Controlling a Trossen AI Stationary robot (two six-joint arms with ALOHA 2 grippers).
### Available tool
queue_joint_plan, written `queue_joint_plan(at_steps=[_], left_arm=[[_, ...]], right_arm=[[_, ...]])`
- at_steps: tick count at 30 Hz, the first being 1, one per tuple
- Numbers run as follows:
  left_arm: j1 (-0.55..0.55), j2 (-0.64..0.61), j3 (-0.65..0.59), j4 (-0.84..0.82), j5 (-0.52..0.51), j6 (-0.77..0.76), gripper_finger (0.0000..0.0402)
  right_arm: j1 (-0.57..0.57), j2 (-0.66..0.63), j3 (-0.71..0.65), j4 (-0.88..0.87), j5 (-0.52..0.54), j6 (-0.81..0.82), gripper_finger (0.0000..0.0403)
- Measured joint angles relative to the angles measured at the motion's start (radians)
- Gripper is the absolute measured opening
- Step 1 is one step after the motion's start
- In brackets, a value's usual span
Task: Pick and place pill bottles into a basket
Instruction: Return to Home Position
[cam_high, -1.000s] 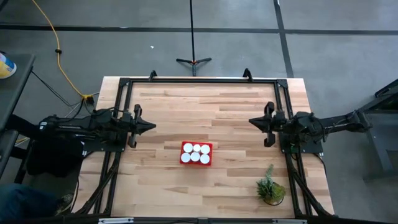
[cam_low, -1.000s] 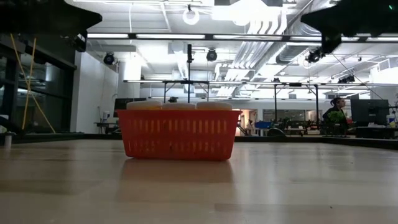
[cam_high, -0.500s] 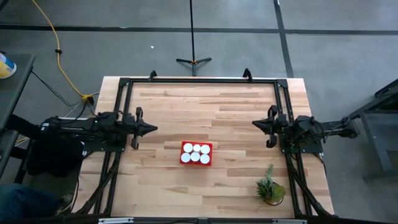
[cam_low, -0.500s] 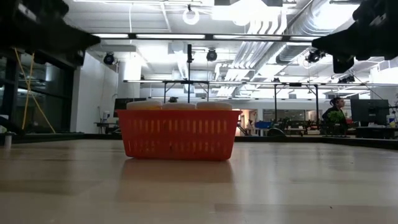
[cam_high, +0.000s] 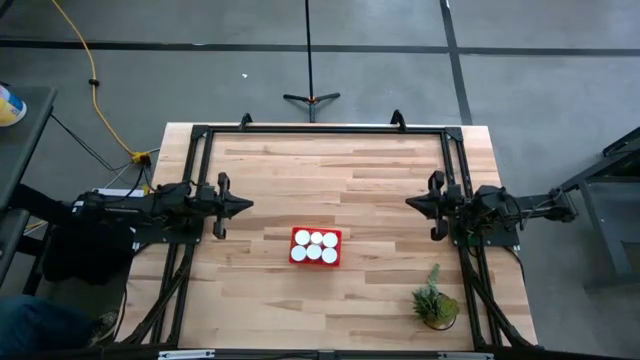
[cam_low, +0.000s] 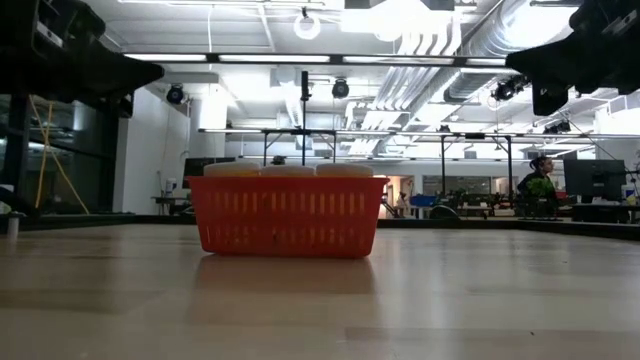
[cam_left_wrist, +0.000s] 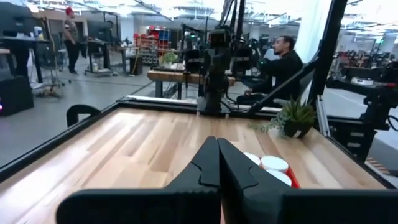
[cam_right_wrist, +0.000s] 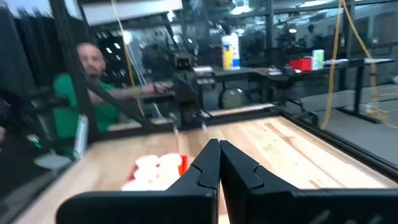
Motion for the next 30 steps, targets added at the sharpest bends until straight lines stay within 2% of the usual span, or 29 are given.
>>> queue_joint_plan(at_steps=[4, 9, 30], left_arm=[[0.0, -0.007, 0.0, -0.036, -0.003, 0.0, 0.0022], [0.0, -0.007, 0.0, -0.047, 0.01, -0.002, 0.0022], [0.0, -0.007, -0.002, -0.061, 0.026, 0.026, 0.0023]], right_arm=[[0.0, 0.0, -0.05, 0.066, -0.032, 0.034, 0.0], [0.0, 0.002, -0.052, 0.009, -0.039, 0.069, 0.0], [-0.001, 0.003, -0.053, 0.007, 0.008, 0.047, 0.0]])
